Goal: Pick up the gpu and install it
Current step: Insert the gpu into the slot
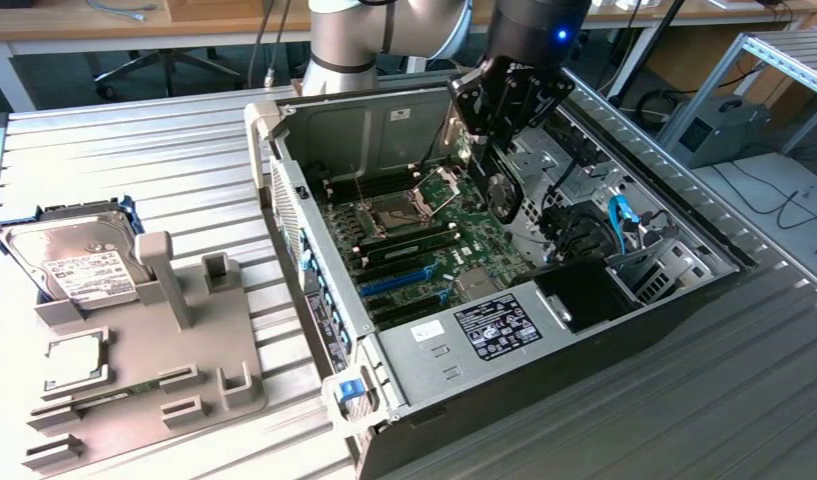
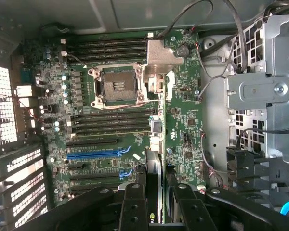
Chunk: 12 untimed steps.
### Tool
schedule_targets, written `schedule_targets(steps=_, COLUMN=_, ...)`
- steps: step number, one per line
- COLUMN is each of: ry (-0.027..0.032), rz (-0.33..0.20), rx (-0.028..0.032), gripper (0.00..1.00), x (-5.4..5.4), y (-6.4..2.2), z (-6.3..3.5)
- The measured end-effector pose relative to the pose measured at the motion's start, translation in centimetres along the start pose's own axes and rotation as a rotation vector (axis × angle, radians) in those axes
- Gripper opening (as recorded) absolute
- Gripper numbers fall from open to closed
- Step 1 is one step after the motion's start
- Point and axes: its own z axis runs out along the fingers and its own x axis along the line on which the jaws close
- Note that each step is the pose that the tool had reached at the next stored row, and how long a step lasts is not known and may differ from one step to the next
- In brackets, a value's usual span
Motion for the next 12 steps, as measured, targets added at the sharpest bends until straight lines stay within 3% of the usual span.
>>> schedule_targets(steps=6, ry=0.0, rz=-0.004, rx=0.0, gripper=0.26, x=0.0, y=0.0, z=0.0)
schedule_targets(steps=12, ry=0.0002, rz=-0.127, rx=-0.0028, gripper=0.26, x=0.0, y=0.0, z=0.01)
